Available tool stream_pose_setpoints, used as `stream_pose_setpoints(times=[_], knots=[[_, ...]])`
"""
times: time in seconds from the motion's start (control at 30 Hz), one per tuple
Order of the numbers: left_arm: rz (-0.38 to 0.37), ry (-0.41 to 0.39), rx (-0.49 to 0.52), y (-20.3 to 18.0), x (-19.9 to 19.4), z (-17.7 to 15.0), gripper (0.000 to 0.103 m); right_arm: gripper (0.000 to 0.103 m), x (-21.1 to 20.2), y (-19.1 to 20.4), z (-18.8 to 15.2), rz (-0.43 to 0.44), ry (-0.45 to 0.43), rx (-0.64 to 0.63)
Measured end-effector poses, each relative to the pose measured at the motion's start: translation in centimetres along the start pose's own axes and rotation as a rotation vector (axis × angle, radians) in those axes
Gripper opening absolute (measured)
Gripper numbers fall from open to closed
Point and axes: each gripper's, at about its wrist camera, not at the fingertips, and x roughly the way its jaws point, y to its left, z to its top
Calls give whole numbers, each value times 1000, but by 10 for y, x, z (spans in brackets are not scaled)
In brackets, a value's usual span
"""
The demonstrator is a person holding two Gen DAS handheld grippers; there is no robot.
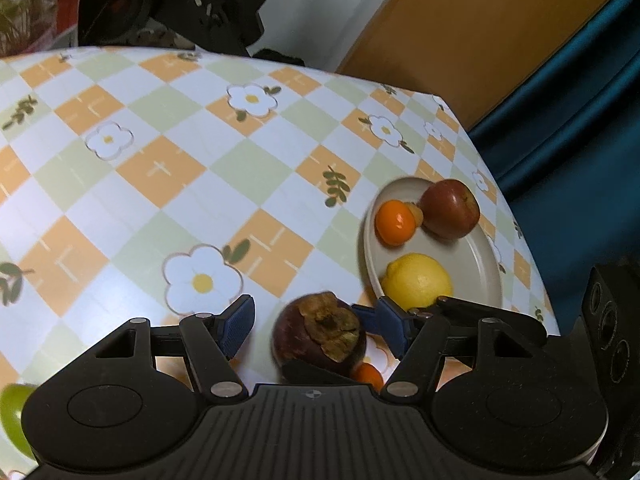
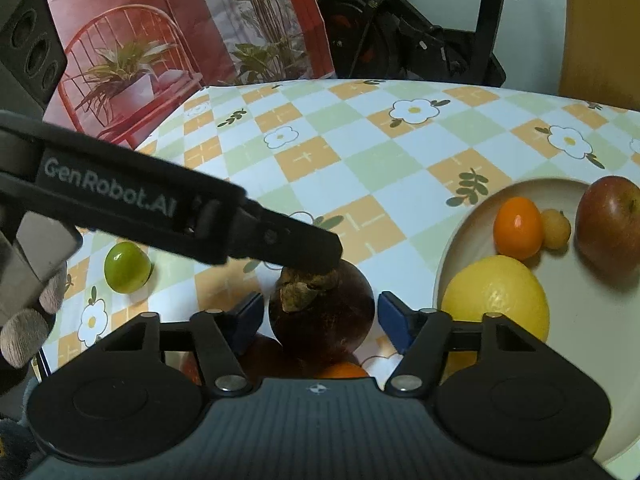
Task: Organize fruits
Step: 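Close the left tool on the mangosteen, then carry the mangosteen with the left tool over the beige plate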
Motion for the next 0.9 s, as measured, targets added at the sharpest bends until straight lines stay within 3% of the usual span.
stream_pose_setpoints(times=[0.17,0.63,0.9], knots=[[-16,31,-15,2,10,-5,54,62,0,0,-2,-4,-6,-1],[3,19,-11,-2,11,-7,54,62,-1,1,-4,-12,-6,-2],[6,-61,23,-19,-10,0,52,62,-18,-2,-5,7,-101,13]])
